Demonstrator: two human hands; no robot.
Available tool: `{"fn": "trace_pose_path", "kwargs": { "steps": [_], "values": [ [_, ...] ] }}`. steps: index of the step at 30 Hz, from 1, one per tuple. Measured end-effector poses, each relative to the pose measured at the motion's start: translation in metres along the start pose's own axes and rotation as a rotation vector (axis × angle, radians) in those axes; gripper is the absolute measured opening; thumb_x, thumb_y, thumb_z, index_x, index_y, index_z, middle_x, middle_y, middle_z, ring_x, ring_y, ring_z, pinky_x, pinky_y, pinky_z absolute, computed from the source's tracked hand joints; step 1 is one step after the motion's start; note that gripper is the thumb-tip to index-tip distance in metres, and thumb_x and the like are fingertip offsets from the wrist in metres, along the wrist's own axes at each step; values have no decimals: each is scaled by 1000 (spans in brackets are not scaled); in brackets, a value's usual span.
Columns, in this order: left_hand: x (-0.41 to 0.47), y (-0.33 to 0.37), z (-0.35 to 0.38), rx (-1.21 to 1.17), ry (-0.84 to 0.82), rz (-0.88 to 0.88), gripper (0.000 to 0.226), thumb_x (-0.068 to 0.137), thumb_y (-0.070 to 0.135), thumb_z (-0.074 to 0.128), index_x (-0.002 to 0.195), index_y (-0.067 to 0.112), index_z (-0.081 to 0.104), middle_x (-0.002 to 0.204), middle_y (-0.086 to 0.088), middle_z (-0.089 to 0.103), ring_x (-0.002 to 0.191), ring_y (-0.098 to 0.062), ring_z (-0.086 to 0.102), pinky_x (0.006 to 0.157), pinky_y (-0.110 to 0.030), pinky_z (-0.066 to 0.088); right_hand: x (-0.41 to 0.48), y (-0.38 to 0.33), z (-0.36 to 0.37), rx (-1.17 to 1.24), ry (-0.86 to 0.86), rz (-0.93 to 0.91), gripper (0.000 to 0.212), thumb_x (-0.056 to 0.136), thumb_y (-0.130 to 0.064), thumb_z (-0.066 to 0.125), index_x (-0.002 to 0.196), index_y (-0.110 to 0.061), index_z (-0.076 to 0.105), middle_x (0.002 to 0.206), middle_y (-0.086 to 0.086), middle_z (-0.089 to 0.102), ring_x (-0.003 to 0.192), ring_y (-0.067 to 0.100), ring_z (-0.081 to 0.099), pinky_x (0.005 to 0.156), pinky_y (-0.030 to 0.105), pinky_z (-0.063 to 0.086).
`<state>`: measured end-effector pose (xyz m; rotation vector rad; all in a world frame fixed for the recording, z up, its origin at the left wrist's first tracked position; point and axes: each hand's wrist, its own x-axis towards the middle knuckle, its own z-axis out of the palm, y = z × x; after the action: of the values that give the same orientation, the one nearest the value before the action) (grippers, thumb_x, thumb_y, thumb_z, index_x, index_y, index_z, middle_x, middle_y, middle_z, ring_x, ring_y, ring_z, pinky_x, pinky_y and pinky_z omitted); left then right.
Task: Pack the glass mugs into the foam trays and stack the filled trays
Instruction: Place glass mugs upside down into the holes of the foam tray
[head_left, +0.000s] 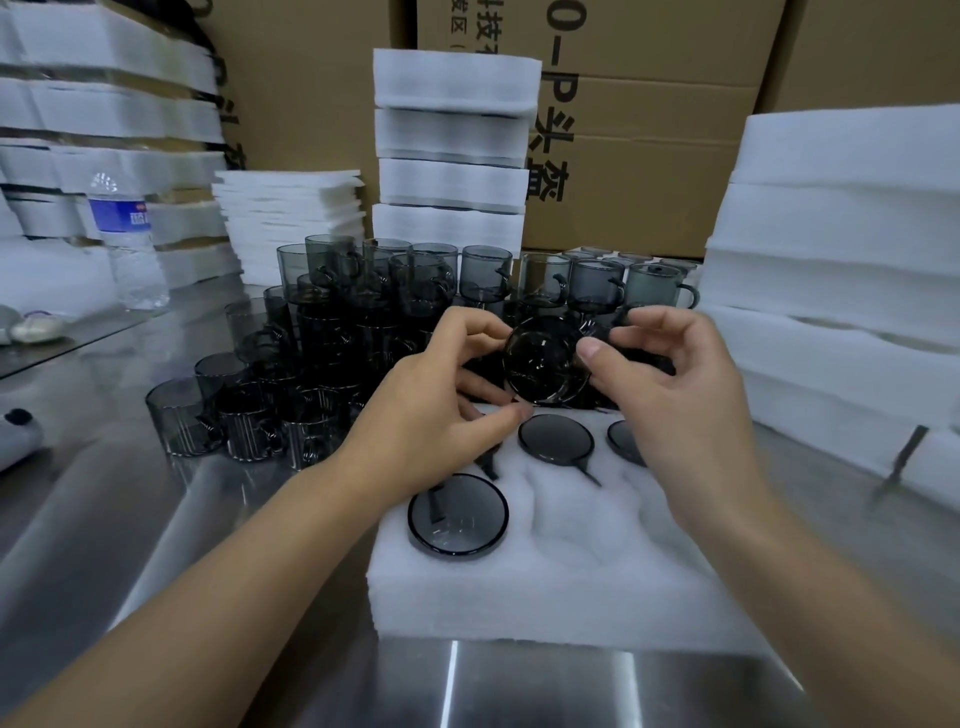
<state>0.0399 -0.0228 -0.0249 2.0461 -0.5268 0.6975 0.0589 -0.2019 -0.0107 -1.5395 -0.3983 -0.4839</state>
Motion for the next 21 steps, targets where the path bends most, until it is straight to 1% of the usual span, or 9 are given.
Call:
{"fn": "trace_pose_path", "kwargs": {
  "steps": [2, 4, 8, 9, 12, 16, 18, 20, 21],
  "values": [
    [0, 0, 0, 0, -16, -14, 52, 73, 22, 79, 97, 50, 42, 104, 23, 64, 80, 1, 68, 66, -15, 52, 1, -3, -1, 31, -1, 4, 30, 77, -24, 77, 97, -27, 54, 92, -4, 67, 71, -3, 66, 65, 9, 47],
    [-1, 0, 1, 7, -32, -19, 49, 71, 28, 80, 100, 44, 44, 103, 26, 64, 83, 1, 68, 66, -17, 53, 1, -5, -1, 47, -22, 14, 28, 78, -23, 76, 97, -23, 56, 84, -6, 70, 71, -3, 65, 62, 6, 45],
    [-2, 3, 0, 36, -28, -34, 50, 66, 43, 77, 103, 52, 44, 100, 16, 68, 88, 2, 66, 72, -23, 57, 0, -6, -1, 47, -67, 42, 22, 82, -23, 72, 99, -22, 59, 80, -12, 73, 74, -6, 65, 65, 6, 46],
    [-2, 3, 0, 55, -33, -40, 52, 65, 48, 75, 105, 54, 43, 102, 14, 68, 89, 3, 66, 73, -24, 57, 0, -6, -1, 38, -67, 47, 18, 83, -23, 71, 98, -23, 60, 80, -12, 73, 76, -5, 66, 69, 10, 48],
    [-2, 4, -1, 116, -45, -47, 57, 62, 55, 71, 110, 58, 40, 103, 14, 67, 90, 6, 64, 75, -23, 57, 0, -7, -1, 23, -61, 77, 8, 88, -21, 64, 96, -24, 63, 85, -9, 74, 87, 5, 69, 87, 27, 53],
    [-2, 3, -1, 176, -46, -37, 64, 63, 57, 72, 118, 55, 40, 99, 20, 66, 90, 9, 62, 73, -19, 52, -1, -8, 0, 8, -87, 71, 9, 90, -17, 62, 92, -25, 66, 88, -2, 74, 90, 11, 69, 91, 34, 53],
    [-2, 3, -1, 195, -46, -33, 63, 62, 62, 69, 117, 54, 41, 97, 22, 65, 88, 9, 62, 71, -19, 49, -1, -9, -1, -25, -115, 57, 9, 89, -18, 63, 90, -26, 67, 90, -2, 73, 89, 9, 68, 88, 28, 54],
    [-2, 3, -1, 226, -34, -23, 63, 59, 68, 66, 116, 53, 43, 90, 22, 64, 84, 8, 63, 70, -21, 50, -1, -10, -3, -52, -203, 24, 6, 85, -27, 68, 91, -27, 69, 88, -11, 73, 84, 0, 67, 77, 14, 51],
    [-3, 3, -1, 244, -21, -13, 63, 57, 71, 64, 114, 51, 45, 86, 22, 65, 81, 7, 64, 70, -23, 52, -1, -12, -4, -75, -275, 11, 18, 79, -38, 71, 94, -28, 69, 89, -14, 72, 84, -3, 66, 73, 10, 49]
  ]
}}
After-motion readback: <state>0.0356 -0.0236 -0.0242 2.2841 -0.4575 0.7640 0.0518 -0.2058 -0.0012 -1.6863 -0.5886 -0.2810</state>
